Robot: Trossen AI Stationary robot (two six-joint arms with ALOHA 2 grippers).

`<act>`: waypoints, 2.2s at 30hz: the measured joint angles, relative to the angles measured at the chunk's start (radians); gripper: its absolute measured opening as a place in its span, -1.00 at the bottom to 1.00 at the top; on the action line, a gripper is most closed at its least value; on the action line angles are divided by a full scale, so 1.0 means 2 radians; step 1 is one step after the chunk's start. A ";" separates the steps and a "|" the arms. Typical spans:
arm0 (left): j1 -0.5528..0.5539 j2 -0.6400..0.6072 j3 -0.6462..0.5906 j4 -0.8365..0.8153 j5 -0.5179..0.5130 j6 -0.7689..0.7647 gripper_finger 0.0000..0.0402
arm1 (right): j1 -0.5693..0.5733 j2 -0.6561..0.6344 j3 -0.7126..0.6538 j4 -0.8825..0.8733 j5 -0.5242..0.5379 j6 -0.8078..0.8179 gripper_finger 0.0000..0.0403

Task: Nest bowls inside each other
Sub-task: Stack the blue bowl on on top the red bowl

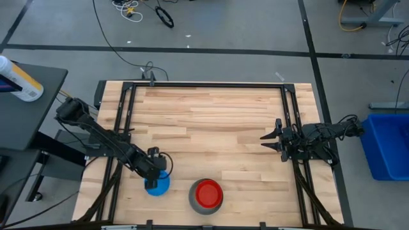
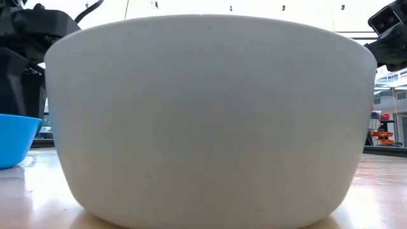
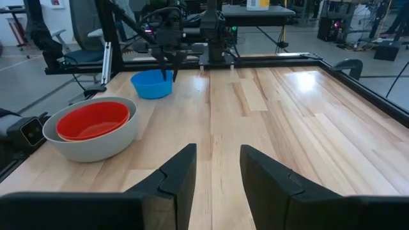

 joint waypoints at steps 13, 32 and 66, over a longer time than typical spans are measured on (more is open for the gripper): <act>0.010 -0.006 0.000 0.083 -0.062 0.096 -0.98 | 0.000 0.000 0.000 -0.001 0.000 0.000 -0.35; 0.076 -0.056 0.079 0.146 -0.043 0.235 -0.99 | 0.000 0.000 0.000 -0.002 0.000 0.002 -0.35; 0.157 0.198 0.251 0.202 0.147 0.325 -0.99 | 0.000 0.000 0.000 -0.006 0.000 0.002 -0.35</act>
